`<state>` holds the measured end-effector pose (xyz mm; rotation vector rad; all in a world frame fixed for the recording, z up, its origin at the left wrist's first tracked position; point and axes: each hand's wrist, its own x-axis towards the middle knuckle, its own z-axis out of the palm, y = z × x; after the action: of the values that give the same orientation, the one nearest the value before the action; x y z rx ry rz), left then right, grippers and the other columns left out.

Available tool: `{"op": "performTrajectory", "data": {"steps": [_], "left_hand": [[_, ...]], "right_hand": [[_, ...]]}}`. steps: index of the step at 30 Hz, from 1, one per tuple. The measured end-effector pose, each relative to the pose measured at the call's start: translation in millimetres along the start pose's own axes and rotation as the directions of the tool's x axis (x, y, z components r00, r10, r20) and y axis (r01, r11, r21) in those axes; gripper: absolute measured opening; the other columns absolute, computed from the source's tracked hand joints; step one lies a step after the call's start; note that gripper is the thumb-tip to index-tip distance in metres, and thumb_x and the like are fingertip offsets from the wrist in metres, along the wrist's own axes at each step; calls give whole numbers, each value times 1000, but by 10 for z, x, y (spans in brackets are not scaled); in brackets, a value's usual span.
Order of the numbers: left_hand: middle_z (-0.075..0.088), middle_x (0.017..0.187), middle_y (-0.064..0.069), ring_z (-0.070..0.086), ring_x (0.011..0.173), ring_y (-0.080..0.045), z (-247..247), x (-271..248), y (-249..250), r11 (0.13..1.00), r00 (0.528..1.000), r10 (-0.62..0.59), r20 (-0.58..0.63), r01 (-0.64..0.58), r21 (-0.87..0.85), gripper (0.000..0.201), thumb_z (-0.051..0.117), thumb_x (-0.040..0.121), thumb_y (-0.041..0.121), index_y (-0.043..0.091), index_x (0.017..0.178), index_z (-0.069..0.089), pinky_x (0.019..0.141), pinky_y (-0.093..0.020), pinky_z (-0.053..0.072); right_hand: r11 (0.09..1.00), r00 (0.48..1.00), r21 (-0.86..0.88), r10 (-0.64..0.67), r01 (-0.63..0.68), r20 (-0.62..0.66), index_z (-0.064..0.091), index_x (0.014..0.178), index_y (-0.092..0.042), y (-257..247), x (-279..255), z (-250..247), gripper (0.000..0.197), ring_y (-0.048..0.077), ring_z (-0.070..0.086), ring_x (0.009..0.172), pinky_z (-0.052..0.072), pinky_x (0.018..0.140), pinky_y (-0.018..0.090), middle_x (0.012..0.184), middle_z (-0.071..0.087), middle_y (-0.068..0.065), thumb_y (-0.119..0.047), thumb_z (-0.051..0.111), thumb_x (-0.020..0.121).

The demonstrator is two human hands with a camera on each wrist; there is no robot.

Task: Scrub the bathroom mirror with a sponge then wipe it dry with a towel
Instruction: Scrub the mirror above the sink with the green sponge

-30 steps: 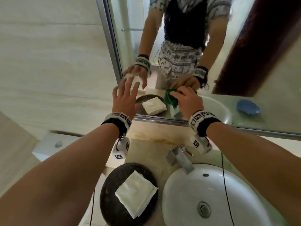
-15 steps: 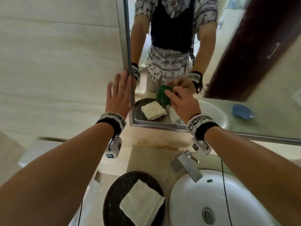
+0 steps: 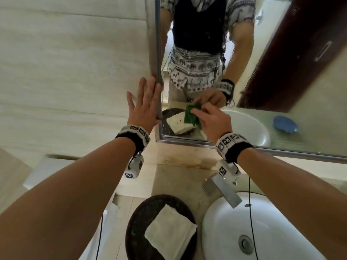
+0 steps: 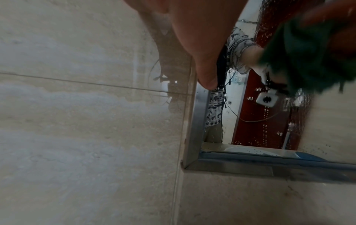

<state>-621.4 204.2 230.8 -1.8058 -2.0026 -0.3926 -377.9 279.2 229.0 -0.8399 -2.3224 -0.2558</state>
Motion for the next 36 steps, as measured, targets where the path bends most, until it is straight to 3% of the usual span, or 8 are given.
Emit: {"op": "performTrajectory", "data": {"steps": [4, 7, 9, 13, 19, 23, 31, 36], "left_hand": [[1, 164, -16, 3, 150, -40, 17, -2, 22, 1000, 1000, -3, 2, 3, -2, 136, 79, 62, 61, 11, 154, -7, 109, -73, 20], [-11, 162, -12, -3, 150, -38, 19, -11, 25, 1000, 1000, -12, 18, 11, 26, 139, 73, 65, 66, 13, 151, -22, 112, -70, 17], [-10, 163, -11, -2, 151, -37, 28, -9, 27, 1000, 1000, -13, 10, 13, 28, 134, 66, 67, 70, 13, 151, -22, 112, -70, 17], [6, 163, -13, 13, 149, -39, 89, 8, 20, 1000, 996, 5, -94, -6, -14, 116, 52, 74, 73, 12, 155, -2, 107, -72, 24], [-15, 161, -9, 1, 150, -37, 123, 3, 5, 998, 1000, -13, -29, 15, 66, 145, 74, 64, 71, 15, 149, -30, 110, -70, 19], [-19, 160, -9, -5, 150, -37, 96, -15, -8, 996, 999, -18, 44, 14, 87, 148, 73, 64, 69, 16, 143, -39, 112, -69, 15], [-23, 158, -10, -6, 150, -37, 97, -27, 17, 995, 998, -40, 51, 35, 99, 150, 77, 62, 67, 16, 144, -38, 112, -69, 16], [-19, 160, -10, -6, 150, -36, 56, -65, 107, 993, 997, -69, 40, 65, 96, 139, 82, 68, 54, 13, 152, -22, 114, -64, 22]], "right_hand": [[999, 973, -35, 7, -15, -231, 59, 130, -15, -201, 423, -222, 39, 28, 59, 91, 52, 62, 28, 112, 61, 12, -14, 54, 92], [993, 973, -117, -44, 18, -225, 54, 136, -14, -355, 472, -124, 48, 28, 57, 95, 52, 60, 28, 118, 58, 11, -9, 59, 88], [983, 980, -165, -114, 87, -165, 52, 137, -15, -403, 391, 72, 54, 26, 56, 94, 56, 62, 31, 120, 54, 8, -8, 65, 85], [956, 978, -217, -207, 199, -17, 56, 134, -17, -516, 187, 441, 56, 24, 56, 91, 53, 63, 31, 117, 56, 5, -6, 68, 81], [958, 968, -198, -174, 209, 184, 60, 130, -20, -583, -164, 810, 56, 22, 58, 92, 51, 55, 30, 117, 61, 3, -11, 73, 76], [954, 934, -171, -188, 247, 304, 71, 111, -19, -506, -295, 849, 42, 23, 62, 83, 50, 51, 30, 105, 65, 4, -14, 78, 70], [968, 877, -200, -38, 151, 480, 70, 109, -21, -120, -650, 737, 38, 25, 61, 79, 53, 51, 33, 102, 63, 4, -16, 79, 72], [970, 761, -243, 179, -29, 623, 55, 130, -29, -86, -609, 539, 39, 25, 58, 99, 51, 75, 37, 114, 57, -1, -20, 59, 92]]}}
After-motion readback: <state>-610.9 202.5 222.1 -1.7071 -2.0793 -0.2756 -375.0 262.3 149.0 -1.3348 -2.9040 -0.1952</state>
